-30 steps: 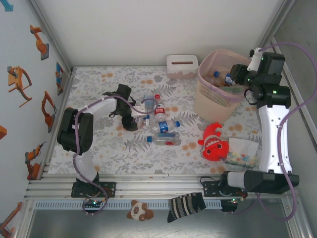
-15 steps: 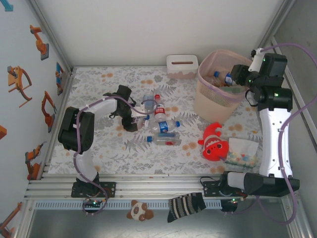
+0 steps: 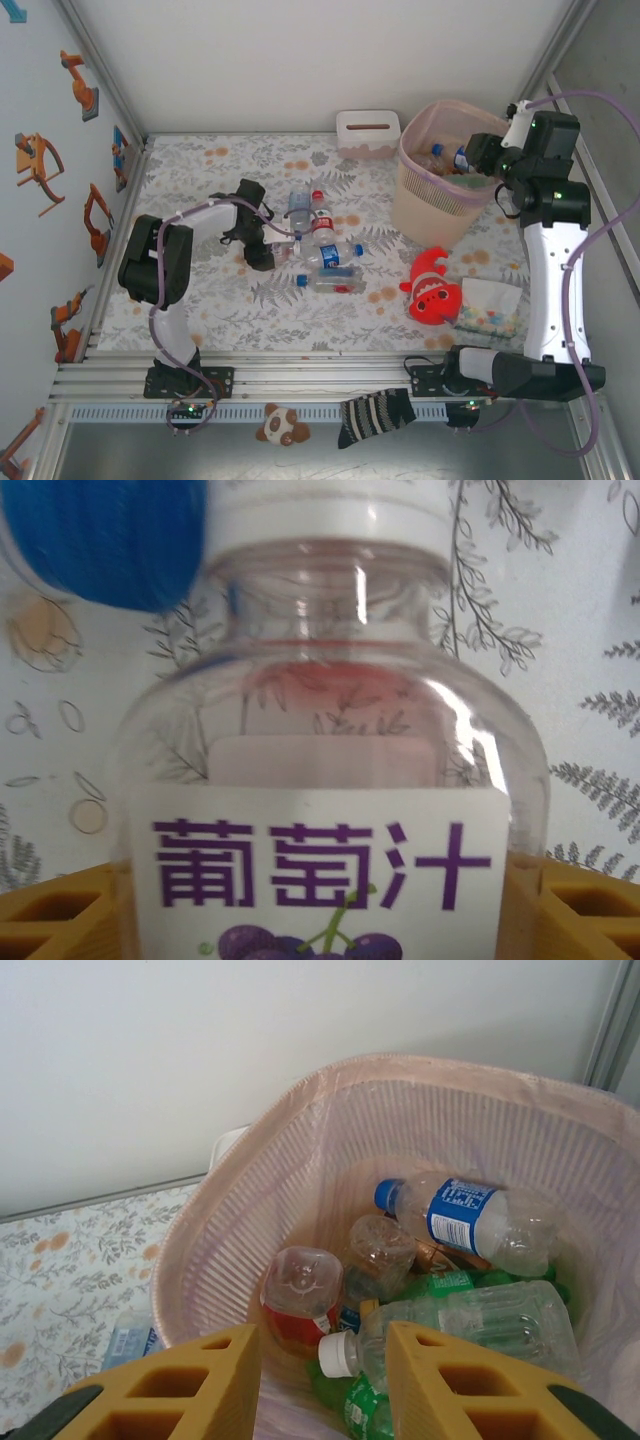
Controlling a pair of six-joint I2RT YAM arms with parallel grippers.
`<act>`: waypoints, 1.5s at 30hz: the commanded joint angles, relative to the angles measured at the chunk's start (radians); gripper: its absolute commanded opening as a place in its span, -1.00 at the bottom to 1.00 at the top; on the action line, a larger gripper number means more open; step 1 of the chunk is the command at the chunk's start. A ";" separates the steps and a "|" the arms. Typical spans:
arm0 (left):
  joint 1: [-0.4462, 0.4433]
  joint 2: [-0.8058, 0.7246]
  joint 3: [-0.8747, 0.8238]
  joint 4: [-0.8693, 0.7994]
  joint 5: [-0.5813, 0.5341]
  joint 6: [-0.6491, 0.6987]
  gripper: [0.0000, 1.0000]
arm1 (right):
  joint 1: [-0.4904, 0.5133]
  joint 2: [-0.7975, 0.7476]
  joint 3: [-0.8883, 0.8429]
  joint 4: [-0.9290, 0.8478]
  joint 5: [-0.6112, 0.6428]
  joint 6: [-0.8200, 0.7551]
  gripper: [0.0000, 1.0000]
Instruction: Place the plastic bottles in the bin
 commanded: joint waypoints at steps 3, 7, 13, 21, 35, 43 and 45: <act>0.003 -0.068 -0.032 -0.073 -0.026 -0.027 0.37 | 0.003 -0.027 -0.001 0.013 -0.024 0.016 -0.24; 0.003 -0.107 -0.063 -0.093 -0.033 -0.049 0.27 | 0.003 -0.033 -0.002 0.021 -0.031 0.028 -0.24; 0.004 -0.202 -0.068 -0.120 -0.012 -0.100 0.24 | 0.004 -0.053 -0.011 0.038 -0.068 0.049 -0.24; 0.005 -0.388 -0.063 -0.077 0.134 -0.190 0.24 | 0.004 -0.121 -0.112 0.178 -0.243 0.084 -0.23; -0.002 -0.634 -0.093 0.299 0.570 -0.520 0.27 | 0.150 -0.255 -0.350 0.566 -0.548 0.139 -0.10; -0.026 -0.682 -0.104 0.649 0.788 -0.789 0.29 | 0.398 -0.266 -0.386 0.705 -0.613 0.011 0.08; -0.045 -0.684 -0.104 0.732 0.823 -0.853 0.29 | 0.452 -0.254 -0.379 0.739 -0.630 -0.001 0.13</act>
